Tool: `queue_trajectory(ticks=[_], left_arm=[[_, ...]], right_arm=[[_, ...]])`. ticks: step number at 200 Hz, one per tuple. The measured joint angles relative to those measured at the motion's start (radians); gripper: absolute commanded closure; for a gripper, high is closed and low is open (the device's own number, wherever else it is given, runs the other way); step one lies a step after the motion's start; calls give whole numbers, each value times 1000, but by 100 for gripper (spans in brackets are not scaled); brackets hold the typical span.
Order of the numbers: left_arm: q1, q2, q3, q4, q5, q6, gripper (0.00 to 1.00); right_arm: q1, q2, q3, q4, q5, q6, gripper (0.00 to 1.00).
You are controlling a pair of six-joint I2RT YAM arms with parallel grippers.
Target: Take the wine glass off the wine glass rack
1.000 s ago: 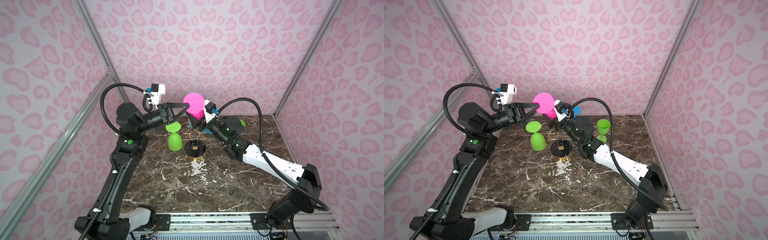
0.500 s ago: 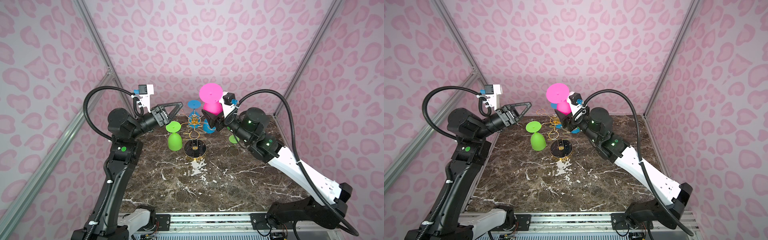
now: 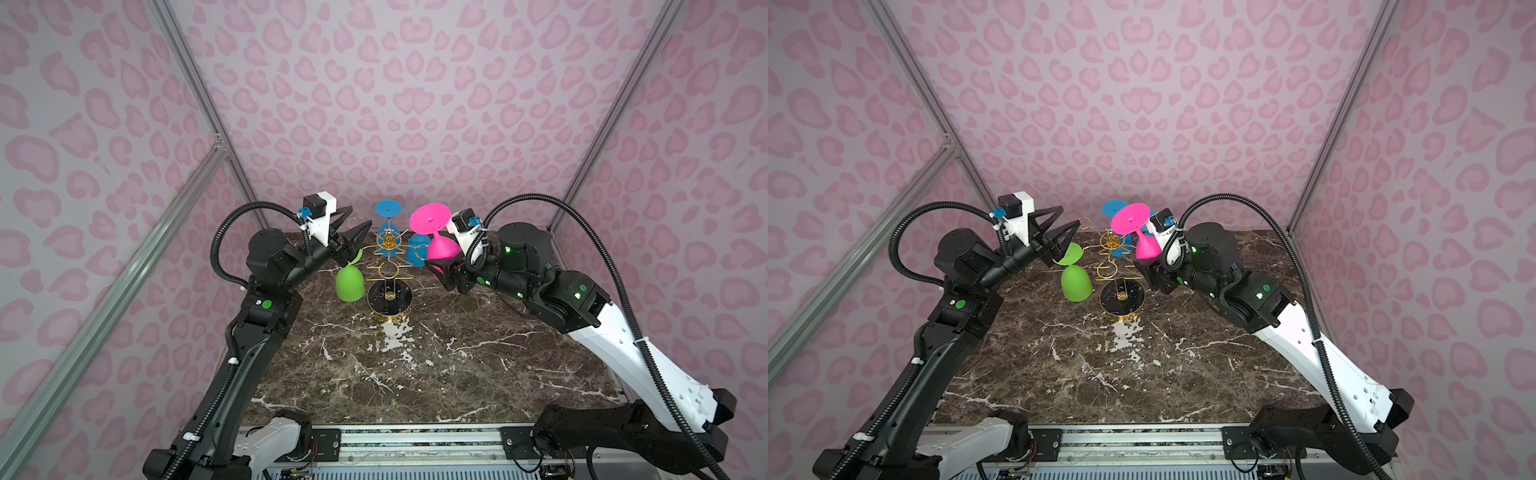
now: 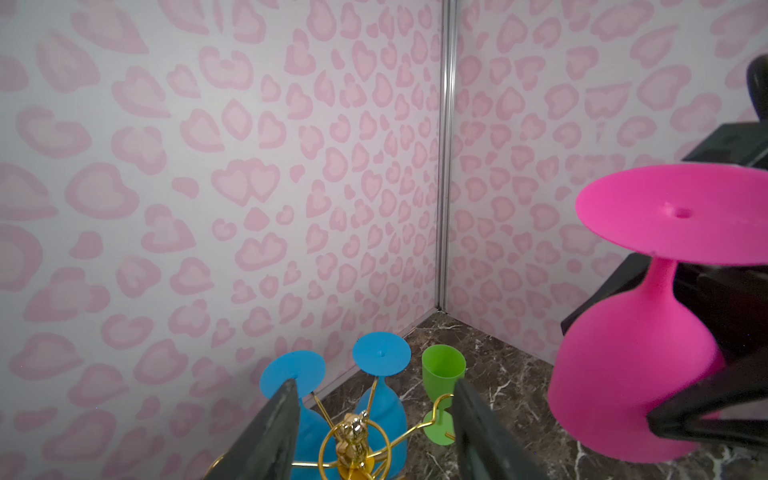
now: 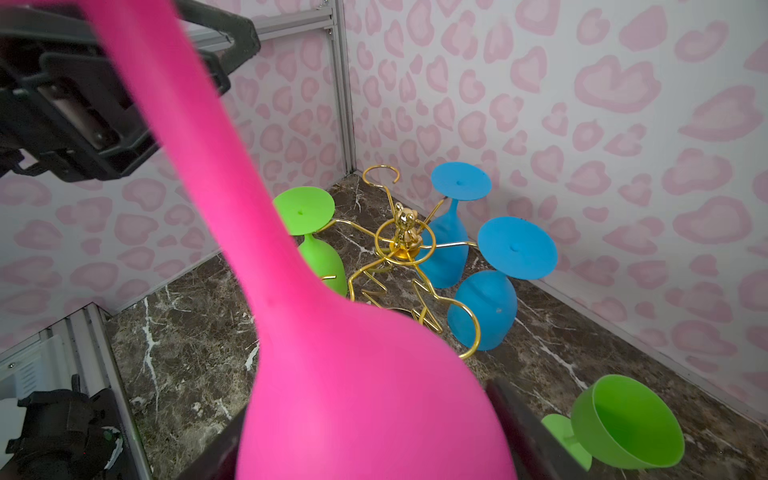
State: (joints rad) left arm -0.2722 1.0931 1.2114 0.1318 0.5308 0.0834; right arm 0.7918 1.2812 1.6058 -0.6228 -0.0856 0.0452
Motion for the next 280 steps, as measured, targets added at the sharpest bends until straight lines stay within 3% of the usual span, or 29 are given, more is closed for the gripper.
queue_trajectory(ticks=[54, 109, 221, 280], left_arm=[[-18, -23, -16, 12, 129, 359, 45], [-47, -7, -16, 17, 252, 549, 49], [-88, 19, -5, 20, 238, 632, 56], [-90, 17, -5, 19, 248, 637, 71]], right_arm=[[-1, 30, 0, -23, -55, 60, 35], [0, 53, 8, -32, -114, 100, 36], [41, 146, 41, -58, -212, 131, 38], [48, 170, 47, -53, -241, 155, 38]])
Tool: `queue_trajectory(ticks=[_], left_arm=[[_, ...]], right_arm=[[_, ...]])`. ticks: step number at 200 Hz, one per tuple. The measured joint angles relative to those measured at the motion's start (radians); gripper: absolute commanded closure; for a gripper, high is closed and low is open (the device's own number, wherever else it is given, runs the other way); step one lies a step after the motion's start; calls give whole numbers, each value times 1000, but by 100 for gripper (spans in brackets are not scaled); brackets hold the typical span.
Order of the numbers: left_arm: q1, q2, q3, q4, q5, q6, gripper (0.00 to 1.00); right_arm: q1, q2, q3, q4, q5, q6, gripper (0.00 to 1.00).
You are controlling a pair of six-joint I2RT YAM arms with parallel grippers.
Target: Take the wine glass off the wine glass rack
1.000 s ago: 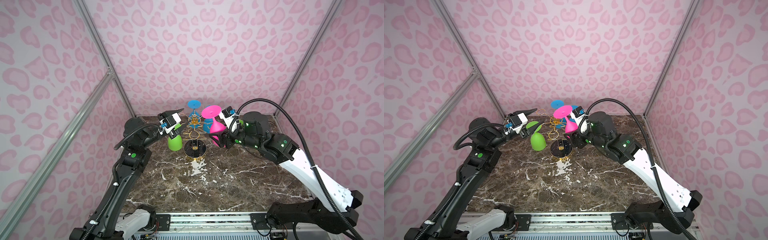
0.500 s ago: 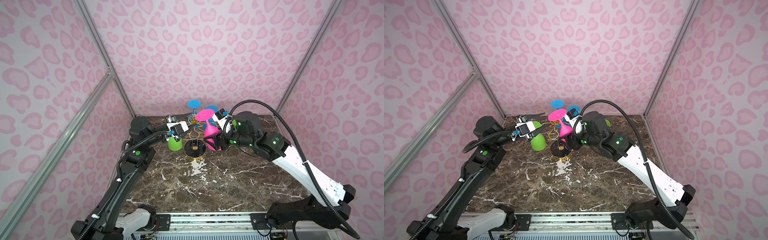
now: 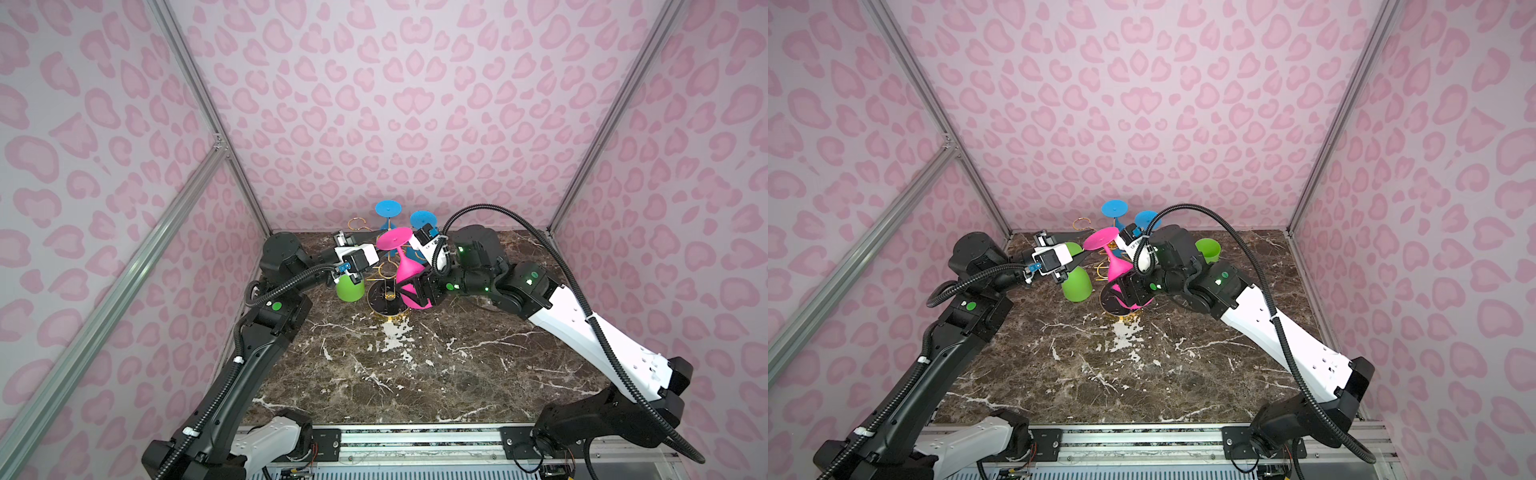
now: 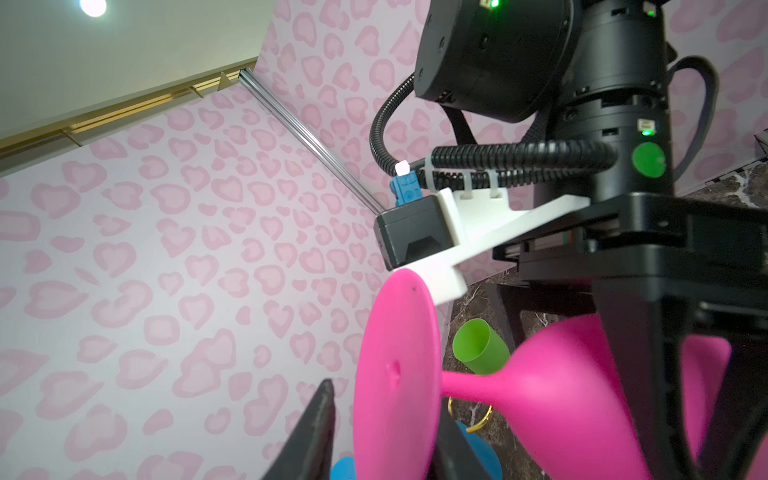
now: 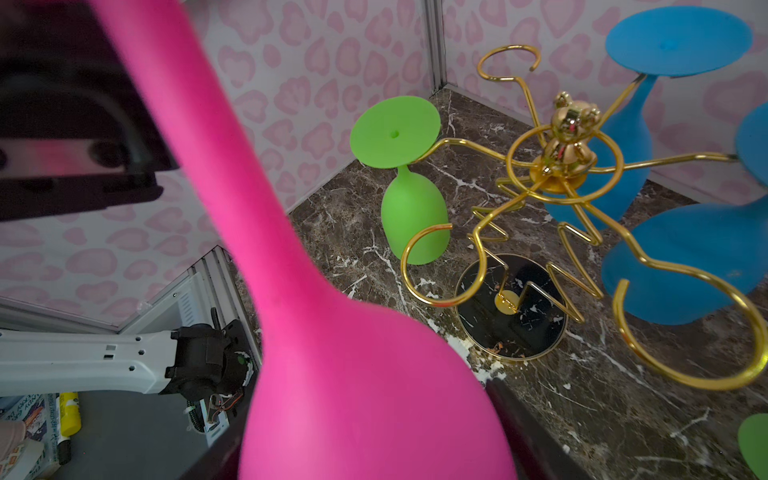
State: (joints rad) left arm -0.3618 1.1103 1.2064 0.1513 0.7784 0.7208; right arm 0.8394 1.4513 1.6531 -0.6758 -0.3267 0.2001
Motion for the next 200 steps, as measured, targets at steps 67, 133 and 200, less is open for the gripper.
queue_trajectory(ticks=[67, 133, 200], left_arm=[[3, -3, 0, -11, -16, 20, 97], [2, -26, -2, -23, -67, -35, 97], [-1, -55, -44, -14, -205, -196, 97]], right_arm=[[1, 11, 12, 25, -29, 36, 32], [0, -61, -53, 105, -45, 70, 15], [-69, -246, -257, 282, -96, 117, 11]])
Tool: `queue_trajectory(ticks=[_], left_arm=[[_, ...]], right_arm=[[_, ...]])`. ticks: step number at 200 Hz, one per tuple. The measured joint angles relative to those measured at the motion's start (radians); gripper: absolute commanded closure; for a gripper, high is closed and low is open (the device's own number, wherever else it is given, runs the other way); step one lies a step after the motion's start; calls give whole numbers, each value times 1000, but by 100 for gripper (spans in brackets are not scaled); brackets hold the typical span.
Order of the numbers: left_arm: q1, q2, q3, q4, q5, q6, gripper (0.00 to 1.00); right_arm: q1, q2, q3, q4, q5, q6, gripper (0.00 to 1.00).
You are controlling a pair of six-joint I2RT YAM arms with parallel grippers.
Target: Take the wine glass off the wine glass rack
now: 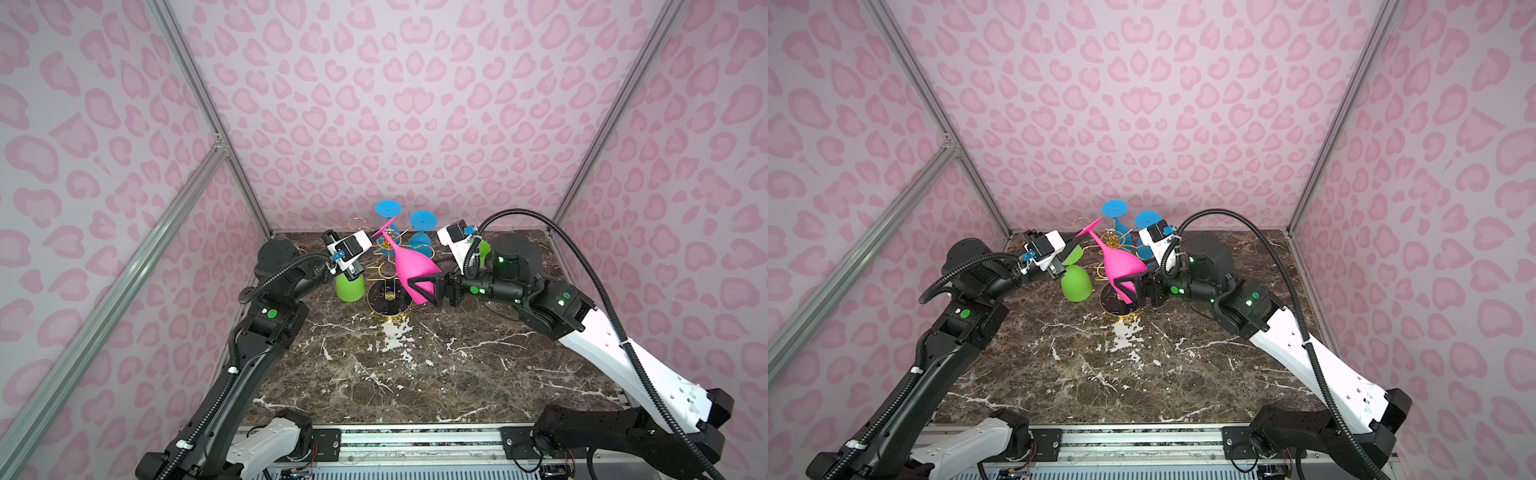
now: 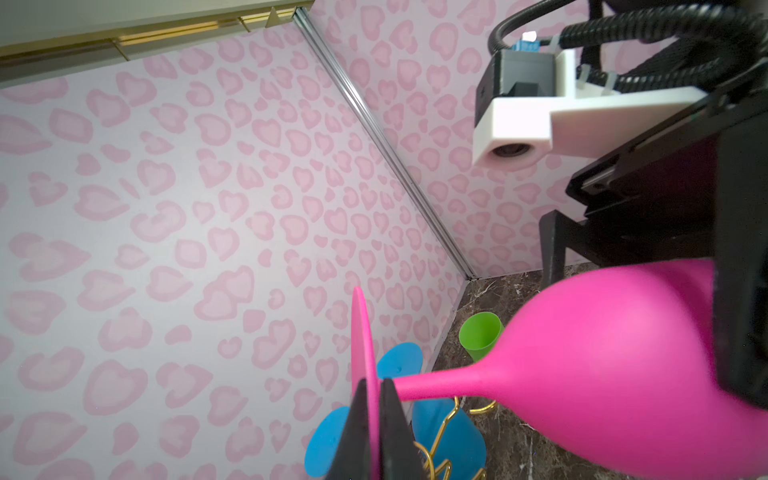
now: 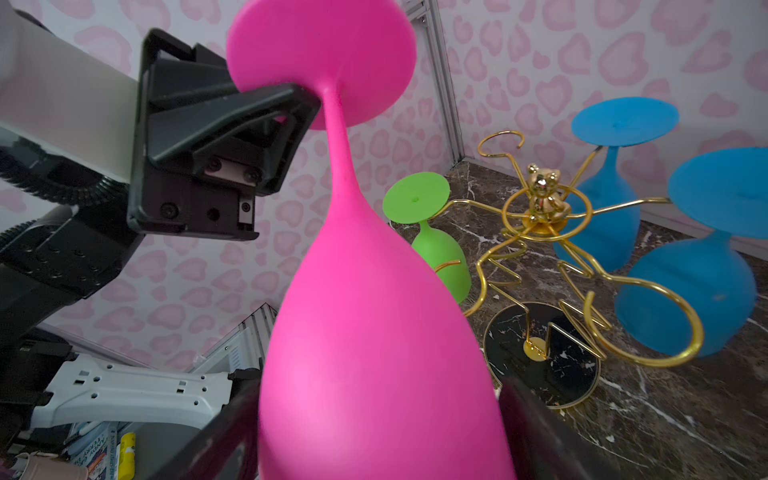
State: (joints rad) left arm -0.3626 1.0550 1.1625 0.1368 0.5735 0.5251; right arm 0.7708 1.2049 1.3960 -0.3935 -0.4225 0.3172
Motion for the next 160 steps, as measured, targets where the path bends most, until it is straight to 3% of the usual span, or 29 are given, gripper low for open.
queue_trajectory(ticks=[57, 106, 160], left_arm=[[23, 7, -42, 0, -110, -146, 97], [63, 27, -42, 5, -120, -313, 97], [74, 28, -42, 45, -71, -415, 97]], right_arm=[[-12, -238, -172, 113, -14, -42, 11], [-30, -470, -388, 187, 92, -60, 17], [-66, -483, -500, 285, 145, -11, 27]])
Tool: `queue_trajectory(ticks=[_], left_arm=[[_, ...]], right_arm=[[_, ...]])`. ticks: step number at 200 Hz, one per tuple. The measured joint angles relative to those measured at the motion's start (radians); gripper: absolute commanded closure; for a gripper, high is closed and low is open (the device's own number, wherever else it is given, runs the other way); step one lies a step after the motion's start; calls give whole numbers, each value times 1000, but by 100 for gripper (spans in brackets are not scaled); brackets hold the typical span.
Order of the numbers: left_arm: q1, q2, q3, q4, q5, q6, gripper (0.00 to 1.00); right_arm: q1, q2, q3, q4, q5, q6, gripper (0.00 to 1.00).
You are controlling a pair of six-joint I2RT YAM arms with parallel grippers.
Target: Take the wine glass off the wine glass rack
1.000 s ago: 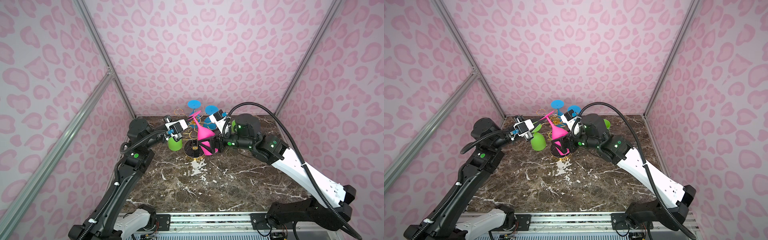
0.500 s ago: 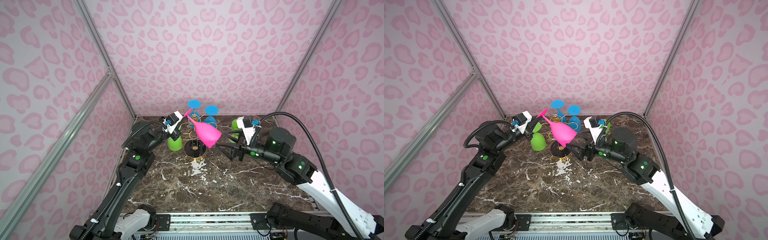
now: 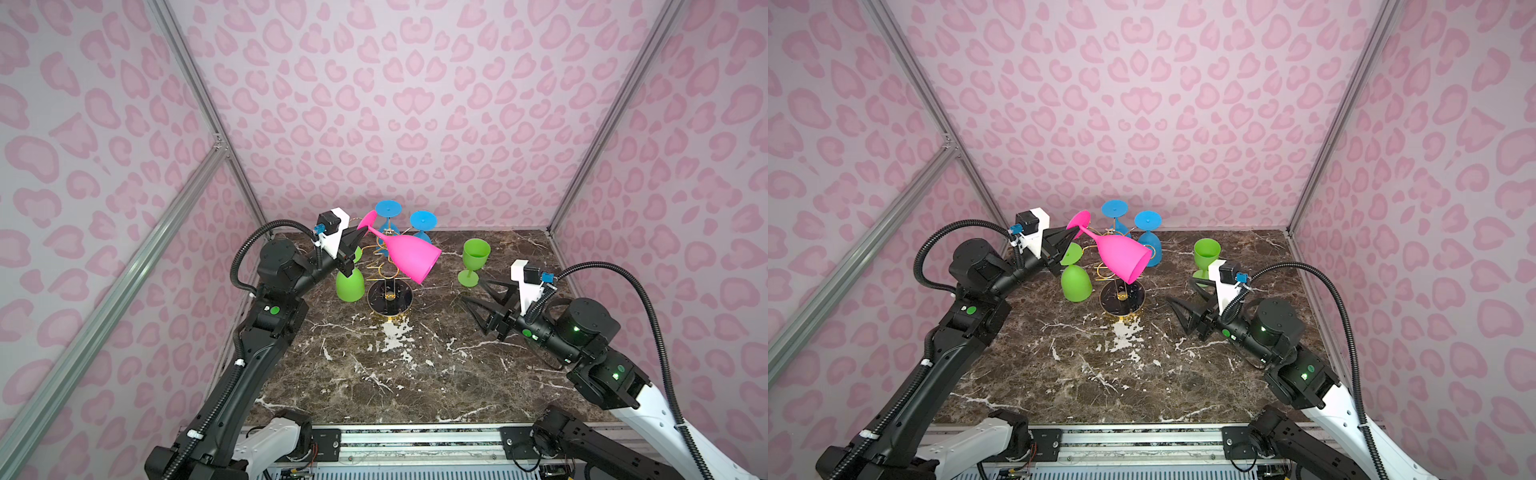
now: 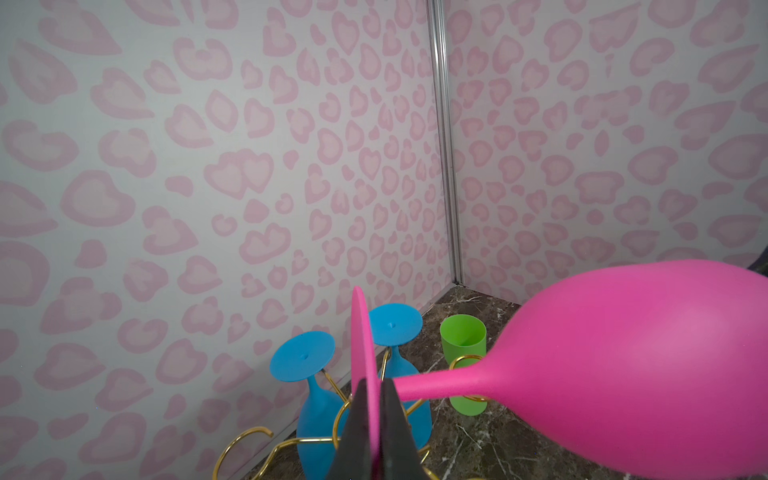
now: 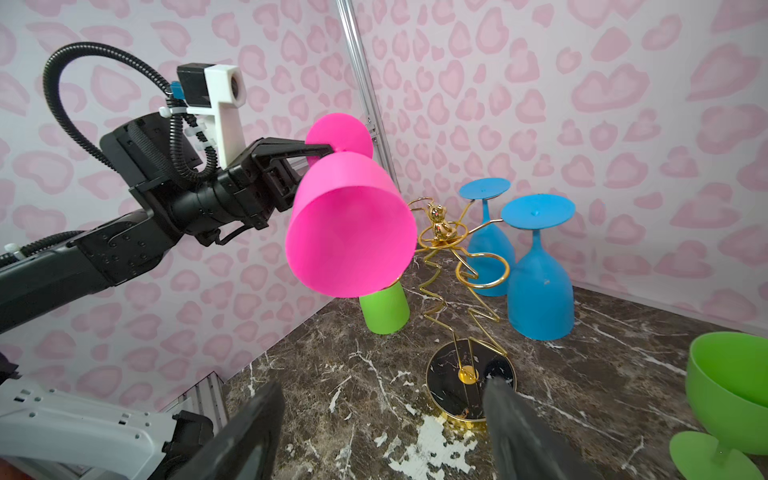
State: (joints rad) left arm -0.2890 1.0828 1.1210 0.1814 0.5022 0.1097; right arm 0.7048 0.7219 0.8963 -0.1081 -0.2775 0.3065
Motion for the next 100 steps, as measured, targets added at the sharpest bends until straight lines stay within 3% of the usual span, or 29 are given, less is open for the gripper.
queue_trajectory(ticks=[48, 100], left_arm=[[1, -2, 0, 7, 31, -42, 97], [1, -11, 0, 8, 51, -76, 97]], right_arm=[[-5, 108, 33, 98, -22, 26, 40], [-16, 227, 101, 174, -57, 27, 45]])
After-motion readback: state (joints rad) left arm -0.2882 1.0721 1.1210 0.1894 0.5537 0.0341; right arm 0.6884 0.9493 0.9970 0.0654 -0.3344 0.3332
